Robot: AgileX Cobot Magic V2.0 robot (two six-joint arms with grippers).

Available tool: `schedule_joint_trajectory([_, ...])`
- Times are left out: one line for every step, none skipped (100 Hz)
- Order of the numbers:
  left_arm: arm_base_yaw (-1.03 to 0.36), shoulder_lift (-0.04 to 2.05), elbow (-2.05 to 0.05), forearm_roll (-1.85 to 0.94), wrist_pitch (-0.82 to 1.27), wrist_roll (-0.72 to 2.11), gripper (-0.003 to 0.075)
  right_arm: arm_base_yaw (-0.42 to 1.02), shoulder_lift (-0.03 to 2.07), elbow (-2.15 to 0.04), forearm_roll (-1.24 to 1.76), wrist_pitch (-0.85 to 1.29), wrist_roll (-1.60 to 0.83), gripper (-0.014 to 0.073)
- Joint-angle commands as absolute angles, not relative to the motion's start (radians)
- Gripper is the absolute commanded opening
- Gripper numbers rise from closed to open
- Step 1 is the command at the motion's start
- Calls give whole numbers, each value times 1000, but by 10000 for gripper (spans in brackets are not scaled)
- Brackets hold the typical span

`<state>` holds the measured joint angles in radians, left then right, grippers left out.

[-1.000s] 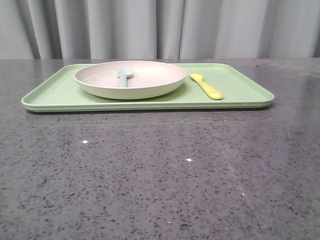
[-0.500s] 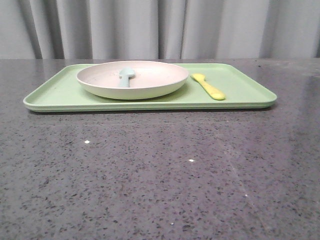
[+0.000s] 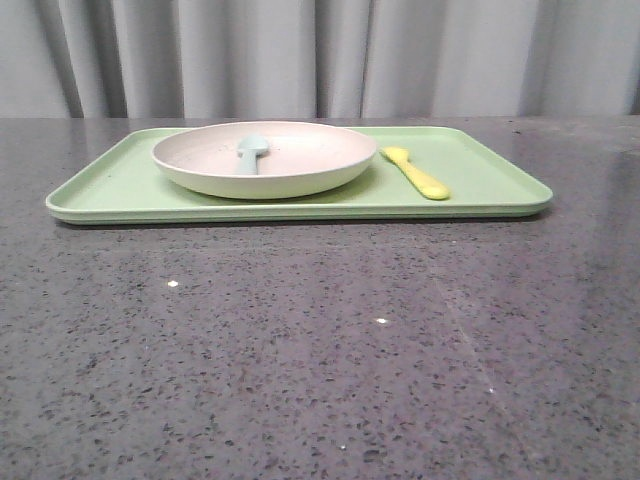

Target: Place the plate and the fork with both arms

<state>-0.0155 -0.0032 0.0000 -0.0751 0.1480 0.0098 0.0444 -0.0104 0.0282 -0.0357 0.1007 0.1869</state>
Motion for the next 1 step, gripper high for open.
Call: schedule_joint_trajectory([-14,-36,13,-75,72,0,-20,38,-34,22,-38,30,173,-69])
